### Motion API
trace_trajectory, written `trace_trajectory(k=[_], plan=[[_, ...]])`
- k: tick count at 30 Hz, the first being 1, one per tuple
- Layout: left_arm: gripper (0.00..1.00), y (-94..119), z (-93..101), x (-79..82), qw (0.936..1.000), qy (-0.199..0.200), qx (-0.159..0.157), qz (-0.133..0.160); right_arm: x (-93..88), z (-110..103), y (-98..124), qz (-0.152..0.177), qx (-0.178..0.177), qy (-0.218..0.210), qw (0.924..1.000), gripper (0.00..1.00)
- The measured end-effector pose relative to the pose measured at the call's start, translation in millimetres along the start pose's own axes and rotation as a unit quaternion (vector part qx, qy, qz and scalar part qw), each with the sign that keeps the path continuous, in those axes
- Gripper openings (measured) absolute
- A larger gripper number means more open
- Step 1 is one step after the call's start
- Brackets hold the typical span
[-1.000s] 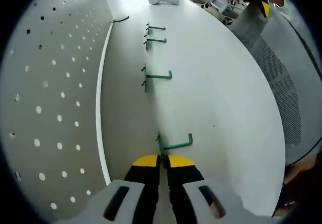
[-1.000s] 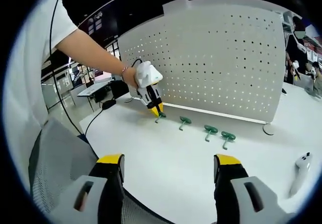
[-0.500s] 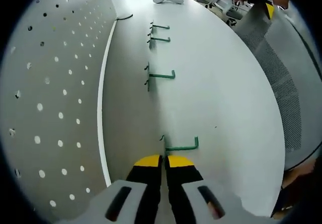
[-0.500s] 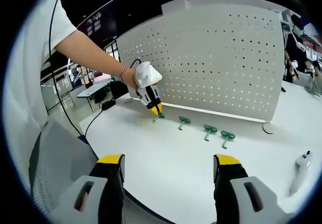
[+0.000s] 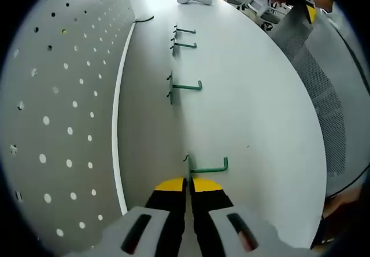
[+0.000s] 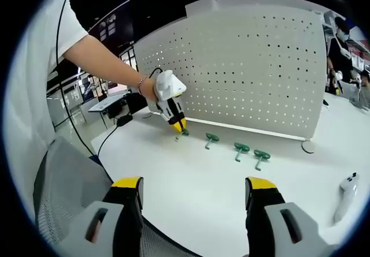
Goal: Insert the hook assembly into the mounting plate slot until the hook locks in place.
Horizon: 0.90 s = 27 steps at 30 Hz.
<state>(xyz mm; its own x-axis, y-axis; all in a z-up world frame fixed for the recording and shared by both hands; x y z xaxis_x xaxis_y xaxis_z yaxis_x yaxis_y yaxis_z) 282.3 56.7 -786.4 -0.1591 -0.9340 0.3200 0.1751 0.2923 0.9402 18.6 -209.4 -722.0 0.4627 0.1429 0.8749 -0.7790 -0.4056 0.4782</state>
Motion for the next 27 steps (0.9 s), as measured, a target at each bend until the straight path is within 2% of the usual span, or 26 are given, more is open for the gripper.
trace_trajectory(k=[3,5,13,20,27], plan=[[0.02,1.8,-0.5,-1.3,1.0000,-0.002,0.004,0.004,0.1,0.1,0.1,0.000,-0.001,0.000,1.0000,0.70],[0.02,7.5,-3.4,1.0,0.9986,0.019,0.024,0.042,-0.1,0.5,0.5,0.001,-0.002,-0.002,1.0000,0.70],[0.02,21.4,-3.3,0.1,0.9972,0.020,0.034,0.064,0.3,0.5,0.2,0.005,0.000,-0.004,1.0000,0.70],[0.02,32.0,0.2,3.2,0.9936,0.031,0.046,0.098,0.6,0.8,0.5,0.008,0.000,-0.005,1.0000,0.70],[0.02,39.6,4.8,7.5,0.9906,0.030,0.062,0.119,1.4,0.8,0.6,0.010,-0.001,-0.005,0.9999,0.70]])
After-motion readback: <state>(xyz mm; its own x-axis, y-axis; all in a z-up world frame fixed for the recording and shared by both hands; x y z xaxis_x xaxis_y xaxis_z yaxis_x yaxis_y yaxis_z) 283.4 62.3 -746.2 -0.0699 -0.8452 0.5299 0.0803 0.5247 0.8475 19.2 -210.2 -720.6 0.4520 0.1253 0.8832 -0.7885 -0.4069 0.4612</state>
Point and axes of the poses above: the point that each gripper's makers call its tool centre point, and the gripper's own axes: y roughly backward along the fingers, z roughly to its right, x roughly out of its top, the point moved 10 cm from there along y, roughly backward along the fingers, and after that the axes turned 9 degrees about -x, right-handed, at the moved point
